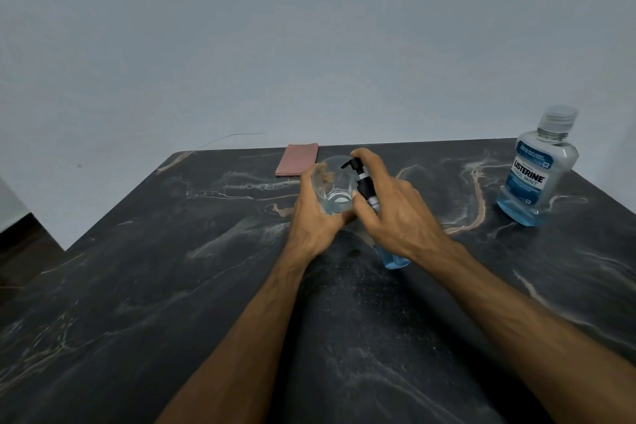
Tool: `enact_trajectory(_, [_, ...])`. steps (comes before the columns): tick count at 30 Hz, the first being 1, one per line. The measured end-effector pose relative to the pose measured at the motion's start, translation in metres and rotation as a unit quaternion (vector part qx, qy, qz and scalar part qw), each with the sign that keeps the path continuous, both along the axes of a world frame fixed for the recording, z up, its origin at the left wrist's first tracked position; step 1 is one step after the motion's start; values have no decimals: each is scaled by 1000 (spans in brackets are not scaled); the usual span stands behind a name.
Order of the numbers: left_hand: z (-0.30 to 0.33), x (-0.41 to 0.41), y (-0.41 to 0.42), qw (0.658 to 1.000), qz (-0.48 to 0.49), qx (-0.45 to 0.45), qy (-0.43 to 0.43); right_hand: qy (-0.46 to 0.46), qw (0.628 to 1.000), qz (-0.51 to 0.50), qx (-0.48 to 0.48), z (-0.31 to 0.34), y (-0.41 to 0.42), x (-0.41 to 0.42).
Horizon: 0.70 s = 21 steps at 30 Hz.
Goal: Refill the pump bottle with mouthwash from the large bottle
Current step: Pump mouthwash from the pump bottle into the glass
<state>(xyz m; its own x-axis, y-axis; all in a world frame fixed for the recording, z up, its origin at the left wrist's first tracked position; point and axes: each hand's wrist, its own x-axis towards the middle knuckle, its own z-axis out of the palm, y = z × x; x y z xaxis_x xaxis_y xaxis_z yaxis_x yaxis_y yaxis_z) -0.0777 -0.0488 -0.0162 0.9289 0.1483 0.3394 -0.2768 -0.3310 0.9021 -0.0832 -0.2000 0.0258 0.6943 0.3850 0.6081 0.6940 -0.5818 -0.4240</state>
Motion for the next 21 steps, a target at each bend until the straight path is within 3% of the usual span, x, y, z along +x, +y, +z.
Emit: enact_trajectory(21, [1, 1, 4, 1000, 13, 11, 10, 2, 999, -30, 30, -2, -1, 9])
